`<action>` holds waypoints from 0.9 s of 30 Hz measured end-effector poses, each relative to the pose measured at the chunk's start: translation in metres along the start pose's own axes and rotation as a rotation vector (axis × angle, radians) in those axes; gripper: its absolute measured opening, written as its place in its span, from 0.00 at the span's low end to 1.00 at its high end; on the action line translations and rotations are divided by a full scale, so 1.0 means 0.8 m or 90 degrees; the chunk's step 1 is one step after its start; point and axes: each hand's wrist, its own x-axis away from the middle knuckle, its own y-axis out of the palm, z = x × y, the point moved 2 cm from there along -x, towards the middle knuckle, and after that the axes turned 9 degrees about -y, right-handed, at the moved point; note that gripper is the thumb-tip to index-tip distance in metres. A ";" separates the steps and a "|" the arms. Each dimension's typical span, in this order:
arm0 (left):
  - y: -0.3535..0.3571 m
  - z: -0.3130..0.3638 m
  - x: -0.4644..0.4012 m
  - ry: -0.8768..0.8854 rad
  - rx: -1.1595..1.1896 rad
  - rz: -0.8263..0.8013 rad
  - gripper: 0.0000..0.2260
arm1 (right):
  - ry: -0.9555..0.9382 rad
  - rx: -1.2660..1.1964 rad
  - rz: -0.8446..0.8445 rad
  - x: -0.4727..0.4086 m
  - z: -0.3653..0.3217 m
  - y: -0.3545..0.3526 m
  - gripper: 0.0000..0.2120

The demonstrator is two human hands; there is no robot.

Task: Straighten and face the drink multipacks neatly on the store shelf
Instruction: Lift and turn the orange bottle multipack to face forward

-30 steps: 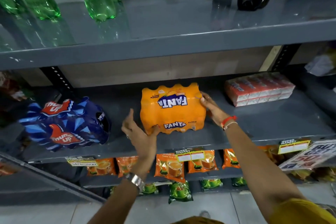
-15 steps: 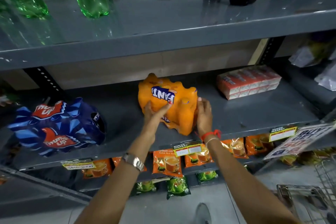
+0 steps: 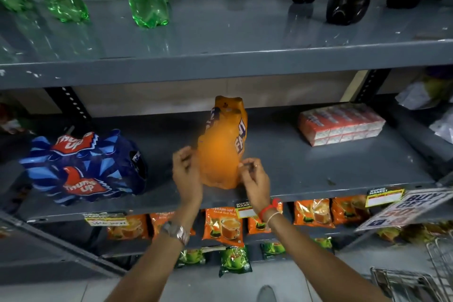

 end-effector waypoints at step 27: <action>-0.022 -0.011 -0.082 -0.123 -0.041 -0.300 0.34 | 0.281 -0.175 -0.069 -0.223 0.161 0.006 0.32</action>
